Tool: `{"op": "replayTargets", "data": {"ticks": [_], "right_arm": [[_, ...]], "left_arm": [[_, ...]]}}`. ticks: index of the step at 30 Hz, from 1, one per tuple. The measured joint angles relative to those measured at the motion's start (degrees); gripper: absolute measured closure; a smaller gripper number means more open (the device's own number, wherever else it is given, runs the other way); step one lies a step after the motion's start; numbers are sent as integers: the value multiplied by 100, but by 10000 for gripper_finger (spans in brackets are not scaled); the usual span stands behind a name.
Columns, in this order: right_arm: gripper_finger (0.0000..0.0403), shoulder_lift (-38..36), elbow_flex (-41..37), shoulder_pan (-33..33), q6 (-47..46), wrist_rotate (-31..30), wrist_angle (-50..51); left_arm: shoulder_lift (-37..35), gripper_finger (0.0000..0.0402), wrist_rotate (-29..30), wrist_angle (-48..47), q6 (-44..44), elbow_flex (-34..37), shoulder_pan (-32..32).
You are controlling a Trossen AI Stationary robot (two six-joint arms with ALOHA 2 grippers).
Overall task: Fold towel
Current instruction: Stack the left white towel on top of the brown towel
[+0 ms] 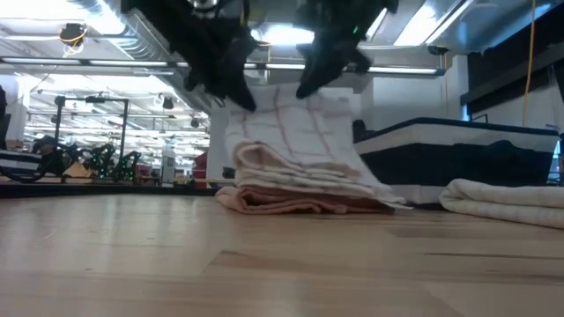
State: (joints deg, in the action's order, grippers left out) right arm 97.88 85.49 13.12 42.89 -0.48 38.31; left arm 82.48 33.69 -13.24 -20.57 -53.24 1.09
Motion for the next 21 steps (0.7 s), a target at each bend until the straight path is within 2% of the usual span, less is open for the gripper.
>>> {"op": "replayTargets", "data": {"ticks": [8,15,21], "right_arm": [[382,808,11,231,57,44,-452],[350,1248,9,241,44,-402,-730],[313,1382,5,239,25,-714,-694]], "left_arm": [[4,383,-26,88,-332,518,-282],[4,378,-164,339,-331,821,-442],[4,315,-165,299,-182,915,-624]]}}
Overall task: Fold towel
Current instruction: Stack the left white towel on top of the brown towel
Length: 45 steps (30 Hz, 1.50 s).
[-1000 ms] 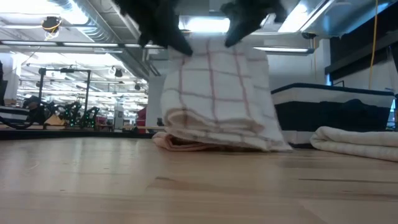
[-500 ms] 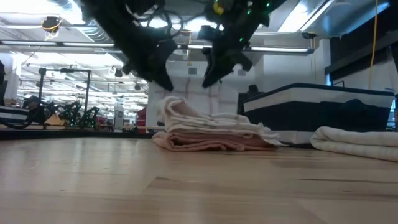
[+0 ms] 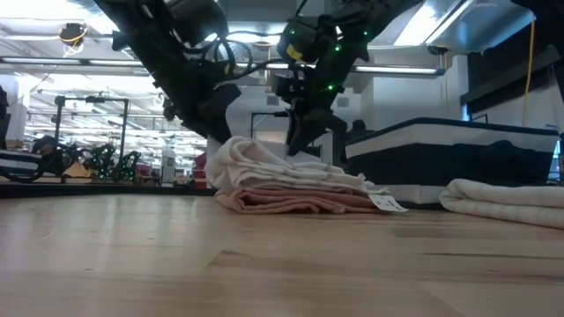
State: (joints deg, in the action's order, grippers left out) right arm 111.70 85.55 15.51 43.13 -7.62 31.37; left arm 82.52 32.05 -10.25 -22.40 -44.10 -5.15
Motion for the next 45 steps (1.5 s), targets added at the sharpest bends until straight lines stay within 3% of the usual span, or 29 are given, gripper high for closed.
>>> {"op": "replayTargets", "data": {"ticks": [7,11,14,17,22,25,30,35,39,42,45], "right_arm": [[269,-578,296,97,-454,463,1639],[265,-800,289,339,-1170,1620,2278],[265,-823,92,424,-1666,3019,1930],[265,-819,-561,288,-2063,3400,1042],[265,-811,-1821,-72,-2788,3249,-801],[265,-790,-2314,-375,-3098,2489,-1485],[265,-622,-2610,-858,-3201,1384,-1775],[265,-297,-2589,-1167,-4047,1105,-2484],[265,-179,-2585,-1425,-4675,1080,-3126],[265,-239,-2338,-1535,-4612,1010,-2897],[265,-566,-1914,-1615,-4554,1010,-2049]], "left_arm": [[-475,246,-282,-419,712,-119,-17],[-593,238,-301,-275,658,-131,-16],[-328,242,-670,154,619,-11,-17],[115,248,-1404,669,661,222,-12],[872,254,-1744,849,953,304,158],[1179,253,-1742,799,1199,299,191],[1246,252,-1688,661,1480,271,120],[838,252,-1186,-15,1810,303,97],[293,252,-976,-832,1574,306,103],[-180,252,-980,-1343,1313,306,149],[-746,256,-972,-1617,1181,306,226]]}}
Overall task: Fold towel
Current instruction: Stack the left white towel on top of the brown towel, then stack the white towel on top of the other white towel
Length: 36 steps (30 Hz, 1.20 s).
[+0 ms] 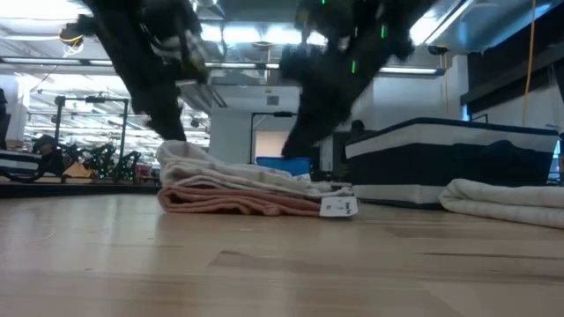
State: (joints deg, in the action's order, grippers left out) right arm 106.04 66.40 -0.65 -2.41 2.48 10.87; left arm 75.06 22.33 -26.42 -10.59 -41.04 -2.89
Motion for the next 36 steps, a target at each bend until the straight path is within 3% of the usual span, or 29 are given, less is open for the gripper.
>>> {"op": "replayTargets", "data": {"ticks": [7,15,19,22,28,36], "right_arm": [[265,-992,988,-392,-373,-247,2939],[265,-1709,826,-1627,-3003,-389,5269],[265,-1737,449,-2356,-4654,-437,5309],[264,-1685,219,-2660,-5198,-444,5215],[216,-1683,-458,-2626,-6622,-785,5084],[145,-1567,-1319,-2601,-7330,-783,4011]], "left_arm": [[-1111,262,57,353,-348,-2,150],[-830,261,-426,1812,10,-7,596],[-444,261,-434,2187,17,-7,748],[-218,261,-435,2242,5,-7,811],[-19,261,-436,2223,-251,-7,870],[-21,260,-435,2212,-431,-7,1017]]}}
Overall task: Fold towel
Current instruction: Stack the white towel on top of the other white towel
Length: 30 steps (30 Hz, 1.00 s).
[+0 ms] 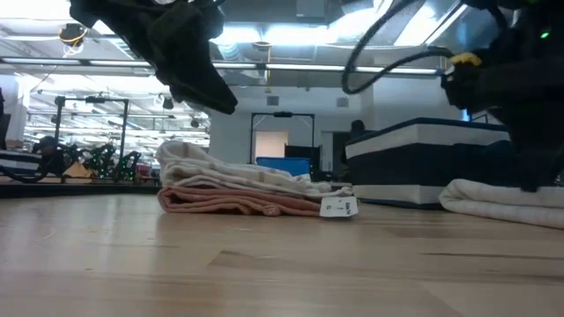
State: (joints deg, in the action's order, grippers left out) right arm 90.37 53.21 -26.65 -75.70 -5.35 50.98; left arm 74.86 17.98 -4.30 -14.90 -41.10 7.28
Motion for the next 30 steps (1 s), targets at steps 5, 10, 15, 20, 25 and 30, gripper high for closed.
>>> {"op": "replayTargets", "data": {"ticks": [5,10,15,20,25,30], "right_arm": [[134,97,-247,7,-414,-141,-273],[139,420,-455,4,-474,-137,-424],[178,682,-468,0,-41,-163,-647],[280,745,-370,-33,132,-364,-952],[382,778,-243,-120,550,-481,-1453],[357,828,-240,-111,802,-602,-2226]], "left_arm": [[-1,260,4,31,15,0,23],[-1,260,2,22,26,0,25],[-1,260,4,36,26,0,25],[-1,260,14,37,26,0,25],[-1,260,20,35,26,0,25],[-1,260,20,32,27,0,25]]}}
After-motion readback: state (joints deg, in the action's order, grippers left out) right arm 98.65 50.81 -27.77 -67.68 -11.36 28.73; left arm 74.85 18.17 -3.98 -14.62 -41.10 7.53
